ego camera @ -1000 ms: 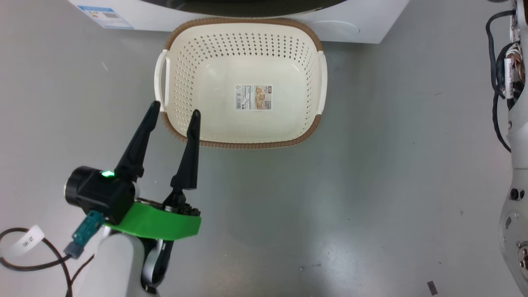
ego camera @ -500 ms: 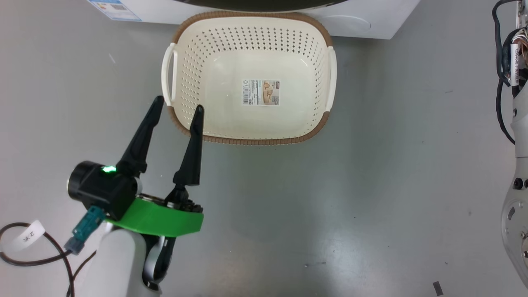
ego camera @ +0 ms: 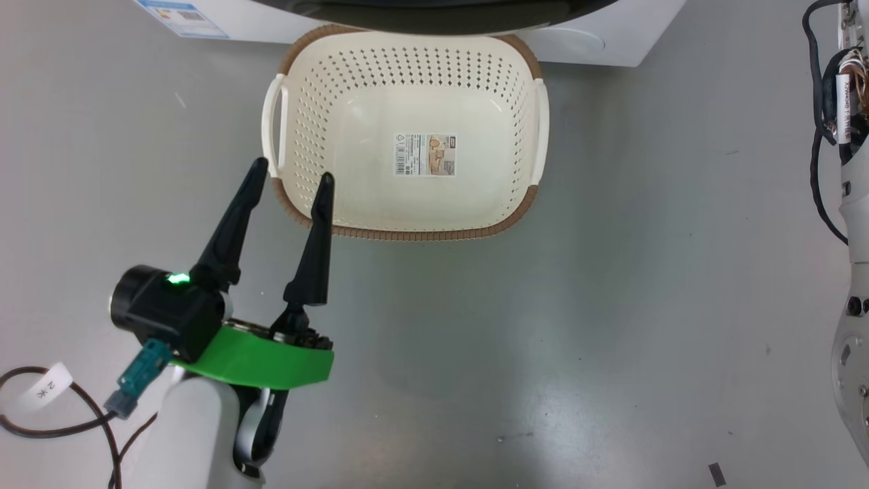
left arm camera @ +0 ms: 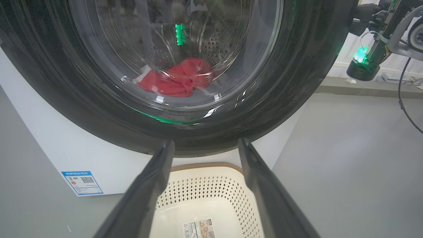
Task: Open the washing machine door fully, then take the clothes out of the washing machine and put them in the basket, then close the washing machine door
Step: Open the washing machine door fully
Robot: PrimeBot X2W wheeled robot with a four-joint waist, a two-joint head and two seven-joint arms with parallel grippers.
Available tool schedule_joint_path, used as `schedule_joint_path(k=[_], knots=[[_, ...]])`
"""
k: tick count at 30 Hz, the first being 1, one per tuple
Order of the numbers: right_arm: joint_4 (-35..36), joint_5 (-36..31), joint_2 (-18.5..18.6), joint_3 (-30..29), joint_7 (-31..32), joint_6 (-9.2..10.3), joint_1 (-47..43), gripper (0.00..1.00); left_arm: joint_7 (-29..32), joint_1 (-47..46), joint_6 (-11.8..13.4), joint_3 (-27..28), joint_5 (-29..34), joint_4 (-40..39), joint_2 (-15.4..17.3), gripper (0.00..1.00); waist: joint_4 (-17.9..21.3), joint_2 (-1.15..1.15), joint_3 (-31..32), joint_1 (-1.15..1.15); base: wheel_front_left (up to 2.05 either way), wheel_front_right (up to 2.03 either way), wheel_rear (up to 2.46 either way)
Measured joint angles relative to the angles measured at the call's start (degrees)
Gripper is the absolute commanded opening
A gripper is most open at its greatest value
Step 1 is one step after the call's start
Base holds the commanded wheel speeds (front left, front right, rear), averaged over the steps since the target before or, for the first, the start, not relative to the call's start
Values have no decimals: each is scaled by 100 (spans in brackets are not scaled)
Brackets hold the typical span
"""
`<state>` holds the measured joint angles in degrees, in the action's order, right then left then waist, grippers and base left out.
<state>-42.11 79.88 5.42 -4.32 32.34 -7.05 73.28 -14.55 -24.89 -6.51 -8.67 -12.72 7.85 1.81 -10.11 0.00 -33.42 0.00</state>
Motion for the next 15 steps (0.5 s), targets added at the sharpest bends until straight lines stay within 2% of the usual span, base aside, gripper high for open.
schedule_joint_path(k=[9,15], knots=[[205,338,-11,386,3,-1,-81,0,0,-1,0,66,0,1,-1,100,76,0,42,0,0,0,0],[470,552,-44,563,46,-1,-437,0,0,0,0,104,1,4,-1,100,136,0,107,0,0,0,0]])
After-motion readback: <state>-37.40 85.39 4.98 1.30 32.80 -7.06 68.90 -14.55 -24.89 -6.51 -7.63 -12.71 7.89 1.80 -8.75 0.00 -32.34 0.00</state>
